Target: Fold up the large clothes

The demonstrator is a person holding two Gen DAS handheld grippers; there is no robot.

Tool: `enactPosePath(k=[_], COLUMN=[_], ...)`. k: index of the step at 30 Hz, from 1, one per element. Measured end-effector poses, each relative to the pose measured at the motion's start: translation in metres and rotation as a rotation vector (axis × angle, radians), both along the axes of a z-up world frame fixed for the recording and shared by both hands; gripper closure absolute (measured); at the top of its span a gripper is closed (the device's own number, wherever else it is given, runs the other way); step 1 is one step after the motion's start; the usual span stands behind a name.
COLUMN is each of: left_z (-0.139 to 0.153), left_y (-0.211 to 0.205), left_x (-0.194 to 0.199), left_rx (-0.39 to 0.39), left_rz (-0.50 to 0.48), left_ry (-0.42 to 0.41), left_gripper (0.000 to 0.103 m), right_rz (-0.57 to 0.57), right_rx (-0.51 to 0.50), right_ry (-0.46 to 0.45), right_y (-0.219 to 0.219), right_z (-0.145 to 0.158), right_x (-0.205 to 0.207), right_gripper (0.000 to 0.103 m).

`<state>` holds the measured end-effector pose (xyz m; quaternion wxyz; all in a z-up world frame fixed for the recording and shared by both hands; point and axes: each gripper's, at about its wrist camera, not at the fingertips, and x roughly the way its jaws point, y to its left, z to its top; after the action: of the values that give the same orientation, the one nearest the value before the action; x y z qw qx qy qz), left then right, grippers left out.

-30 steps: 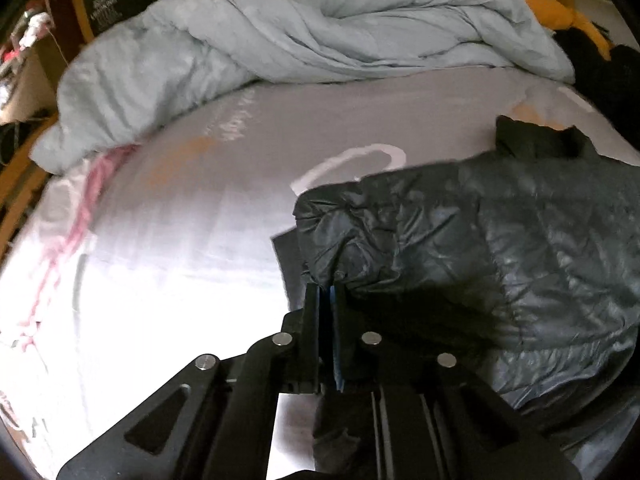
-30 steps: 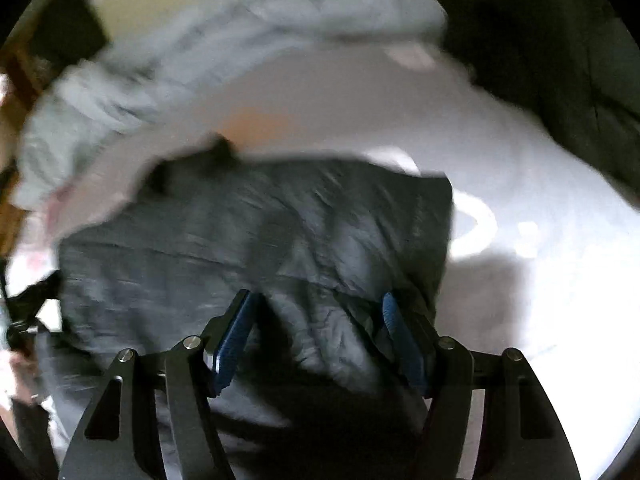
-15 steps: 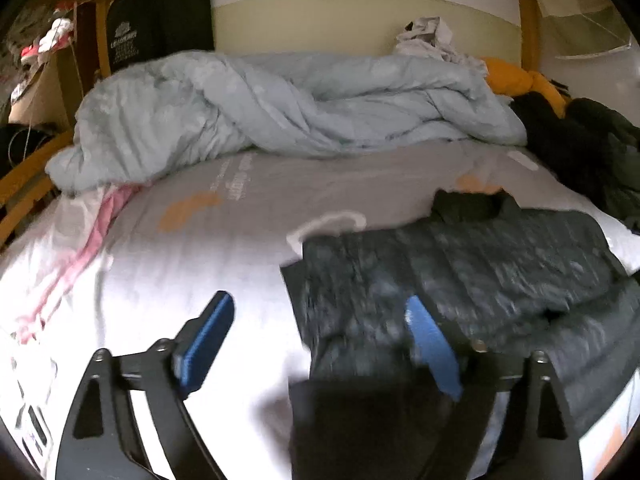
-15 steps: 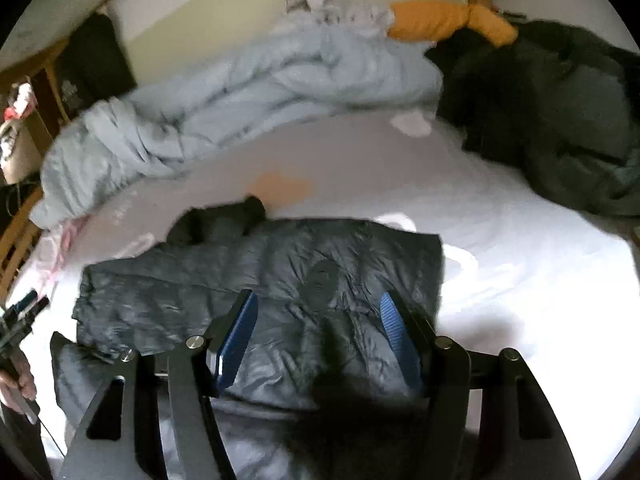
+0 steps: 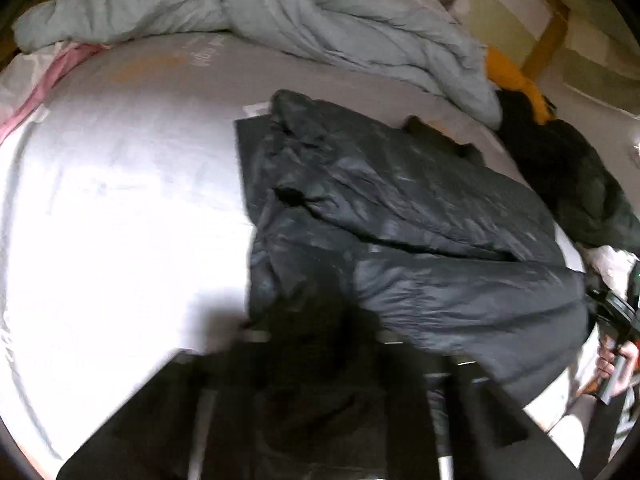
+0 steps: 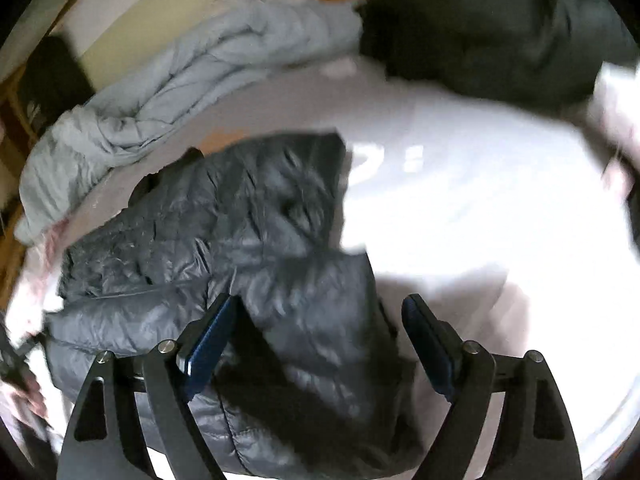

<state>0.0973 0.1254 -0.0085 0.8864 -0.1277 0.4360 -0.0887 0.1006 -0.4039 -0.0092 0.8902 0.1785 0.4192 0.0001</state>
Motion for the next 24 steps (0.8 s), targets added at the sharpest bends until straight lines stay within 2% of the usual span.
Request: enactPosePath(k=[1,2,3,5,6,8,10,11,13,16,18,19,21,22,23,24], left_z=[0.008,0.02,0.034,0.058,0.067,0.074,0.064,0.054,0.023,-0.014,-0.022,-0.022,-0.014,-0.005,0.003,0.013], left_y=[-0.002,-0.004,-0.004,-0.001,0.0,-0.004,-0.009,-0.011,-0.02,-0.031,-0.036,-0.037,-0.034,-0.034,-0.035,-0.035], left_x=[-0.008,-0.018,-0.031,-0.054,-0.064,-0.071,-0.06,-0.051,-0.026,-0.007,-0.003,-0.002,-0.01,-0.018,-0.026,-0.037], left_rx=[0.02,0.033,0.027,-0.014,-0.004,0.055,0.099,0.127,0.229,0.38,0.432,0.429,0.401,0.406,0.42,0.43], left_rz=[0.003,0.001,0.002,0.002,0.002,-0.001,0.012,0.017,0.034,0.063,0.077,0.087,0.105,0.118,0.128,0.137], left_ry=[-0.046,-0.106,-0.176,-0.294,-0.338,-0.376,-0.337,-0.292,-0.175,-0.094,-0.085,-0.081,-0.102,-0.145,-0.194,-0.249], left_gripper=[0.094,0.095,0.096,0.096,0.096,0.095,0.095,0.094,0.093,0.09,0.086,0.085,0.085,0.084,0.079,0.063], right_rz=[0.001,0.002,-0.002,-0.022,-0.021,-0.024,-0.029,-0.04,-0.05,-0.039,-0.03,-0.025,-0.017,-0.028,-0.045,-0.055], right_rx=[-0.001,-0.005,0.008,0.017,0.005,-0.026,-0.043,-0.061,-0.075,-0.181,-0.243,-0.25,-0.215,-0.19,-0.155,-0.14], right_ry=[-0.013,-0.041,-0.078,-0.209,-0.249,-0.306,-0.273,-0.208,-0.121,-0.057,-0.039,-0.029,-0.013,-0.019,-0.041,-0.064], right_y=[0.001,0.001,-0.001,-0.001,0.002,0.005,0.01,0.012,0.014,0.029,0.037,0.037,0.032,0.027,0.022,0.019], right_z=[0.001,0.007,0.011,0.03,0.037,0.046,0.043,0.034,0.018,0.002,-0.002,-0.004,-0.006,-0.003,0.003,0.007], right_x=[-0.002,-0.006,-0.013,-0.033,-0.041,-0.05,-0.04,-0.028,-0.012,0.007,0.015,0.017,0.019,0.016,0.01,0.002], right_gripper=[0.061,0.088,0.089,0.092,0.092,0.092,0.092,0.092,0.092,0.092,0.09,0.089,0.087,0.084,0.08,0.079])
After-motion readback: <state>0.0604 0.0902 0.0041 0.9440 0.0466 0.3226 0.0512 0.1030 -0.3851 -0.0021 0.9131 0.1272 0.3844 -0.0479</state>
